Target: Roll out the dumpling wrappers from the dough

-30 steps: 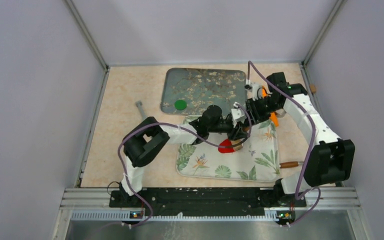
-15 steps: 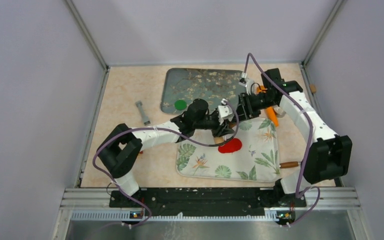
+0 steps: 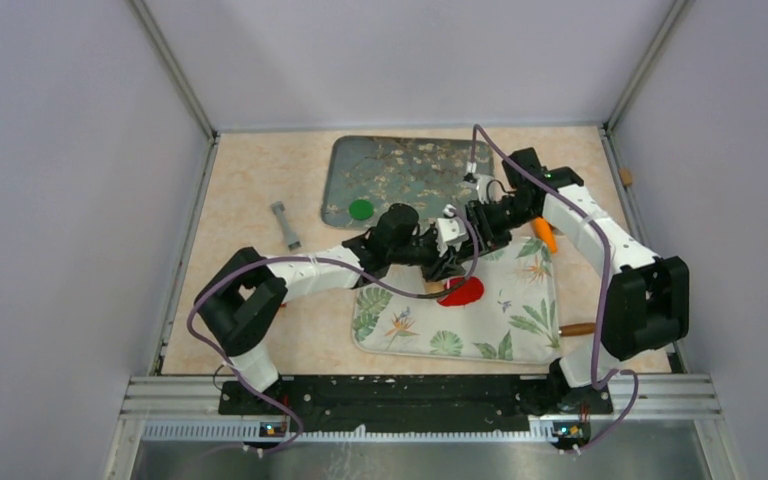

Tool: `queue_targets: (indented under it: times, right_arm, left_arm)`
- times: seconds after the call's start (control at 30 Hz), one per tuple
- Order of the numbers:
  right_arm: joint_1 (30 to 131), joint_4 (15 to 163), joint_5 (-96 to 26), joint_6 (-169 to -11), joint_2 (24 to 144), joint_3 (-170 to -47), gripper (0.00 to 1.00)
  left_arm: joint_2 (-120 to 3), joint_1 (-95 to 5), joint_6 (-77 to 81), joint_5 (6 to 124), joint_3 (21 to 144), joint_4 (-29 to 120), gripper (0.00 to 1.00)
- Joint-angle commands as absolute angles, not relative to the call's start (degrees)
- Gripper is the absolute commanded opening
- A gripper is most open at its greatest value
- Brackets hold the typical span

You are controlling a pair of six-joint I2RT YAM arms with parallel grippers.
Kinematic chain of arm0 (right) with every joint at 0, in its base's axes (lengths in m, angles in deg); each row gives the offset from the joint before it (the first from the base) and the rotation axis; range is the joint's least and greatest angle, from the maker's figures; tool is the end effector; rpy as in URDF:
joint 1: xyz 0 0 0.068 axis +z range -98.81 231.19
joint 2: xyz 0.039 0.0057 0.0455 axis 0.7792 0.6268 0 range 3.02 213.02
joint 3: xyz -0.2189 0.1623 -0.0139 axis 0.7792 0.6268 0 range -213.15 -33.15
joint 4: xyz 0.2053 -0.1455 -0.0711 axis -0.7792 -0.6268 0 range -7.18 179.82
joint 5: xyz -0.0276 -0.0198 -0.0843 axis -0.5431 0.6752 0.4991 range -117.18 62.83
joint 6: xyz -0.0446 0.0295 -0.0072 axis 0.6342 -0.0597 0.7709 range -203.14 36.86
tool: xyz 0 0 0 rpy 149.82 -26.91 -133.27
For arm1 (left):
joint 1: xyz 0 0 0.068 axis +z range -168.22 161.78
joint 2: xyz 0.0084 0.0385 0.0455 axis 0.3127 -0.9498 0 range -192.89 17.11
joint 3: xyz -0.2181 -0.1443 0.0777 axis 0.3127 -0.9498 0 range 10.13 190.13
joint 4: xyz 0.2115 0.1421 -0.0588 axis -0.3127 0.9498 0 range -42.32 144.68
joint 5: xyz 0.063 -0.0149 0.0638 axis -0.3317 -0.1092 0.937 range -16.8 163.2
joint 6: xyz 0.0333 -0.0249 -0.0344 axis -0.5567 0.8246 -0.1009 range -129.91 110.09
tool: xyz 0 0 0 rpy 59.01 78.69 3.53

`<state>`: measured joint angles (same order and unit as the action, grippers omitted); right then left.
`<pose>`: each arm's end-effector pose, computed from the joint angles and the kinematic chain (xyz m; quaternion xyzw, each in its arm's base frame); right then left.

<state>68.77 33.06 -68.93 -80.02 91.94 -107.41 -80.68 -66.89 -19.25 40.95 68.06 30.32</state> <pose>0.2781 0.1130 0.2782 -0.2223 0.8967 0.3679 0.1054 0.2358 -0.2967 0.2242 0.5222 0.6238 -0.3970 0.4249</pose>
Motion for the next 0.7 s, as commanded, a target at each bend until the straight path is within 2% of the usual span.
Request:
queue_targets:
  times: [0.0,0.3,0.67]
  right_arm:
    - [69.26,28.61,-65.69,-76.07,91.92,-108.35,0.00]
    - [59.81,19.84,-59.74,-63.52,92.12,-108.33,0.00]
    - [54.59,23.93,-52.71,-59.81,91.85,-102.87,0.00]
  left_arm:
    - [-81.24,-67.94,-16.98,40.69,70.77,22.89,0.00]
    - [-93.35,-71.72,-12.76,41.28,79.73,15.80,0.00]
    - [-106.07,-73.37,-11.25,40.99,88.59,14.35,0.00]
